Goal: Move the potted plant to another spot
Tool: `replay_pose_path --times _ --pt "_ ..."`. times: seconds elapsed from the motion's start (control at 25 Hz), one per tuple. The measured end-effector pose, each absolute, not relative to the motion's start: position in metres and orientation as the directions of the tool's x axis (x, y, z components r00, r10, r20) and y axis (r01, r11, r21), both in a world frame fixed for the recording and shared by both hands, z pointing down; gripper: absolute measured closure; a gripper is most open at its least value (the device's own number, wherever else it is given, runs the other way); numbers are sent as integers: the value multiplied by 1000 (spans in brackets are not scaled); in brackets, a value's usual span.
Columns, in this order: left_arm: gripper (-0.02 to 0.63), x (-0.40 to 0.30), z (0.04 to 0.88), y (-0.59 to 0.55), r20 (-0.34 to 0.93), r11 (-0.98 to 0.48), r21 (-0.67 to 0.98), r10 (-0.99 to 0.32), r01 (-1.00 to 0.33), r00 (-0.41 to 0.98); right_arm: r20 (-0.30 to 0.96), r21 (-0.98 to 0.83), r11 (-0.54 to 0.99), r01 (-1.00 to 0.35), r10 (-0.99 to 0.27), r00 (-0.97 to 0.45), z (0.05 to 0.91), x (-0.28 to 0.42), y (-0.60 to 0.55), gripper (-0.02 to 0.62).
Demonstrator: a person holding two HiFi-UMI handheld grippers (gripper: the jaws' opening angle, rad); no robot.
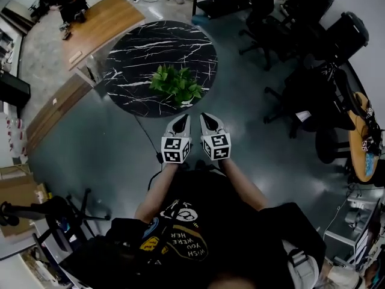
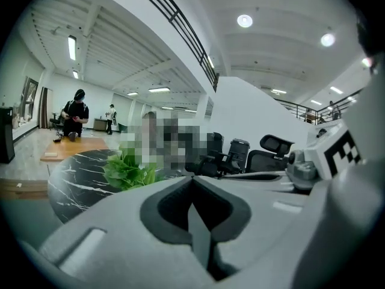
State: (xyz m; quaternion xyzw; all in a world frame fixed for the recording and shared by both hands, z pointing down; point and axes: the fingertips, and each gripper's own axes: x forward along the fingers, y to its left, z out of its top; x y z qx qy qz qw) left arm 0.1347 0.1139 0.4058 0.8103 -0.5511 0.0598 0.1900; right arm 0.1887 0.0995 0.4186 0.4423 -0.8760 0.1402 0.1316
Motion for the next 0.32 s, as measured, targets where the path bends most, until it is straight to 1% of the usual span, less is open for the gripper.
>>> replay_pose_path --times 0.16,0.32 --pt "601 115 389 101 307 -294 295 -872 -909 381 353 -124 565 -816 -743 -568 405 181 96 592" --pt "601 113 380 102 312 -320 270 -863 -908 397 345 -128 551 -825 -755 -558 393 178 94 592"
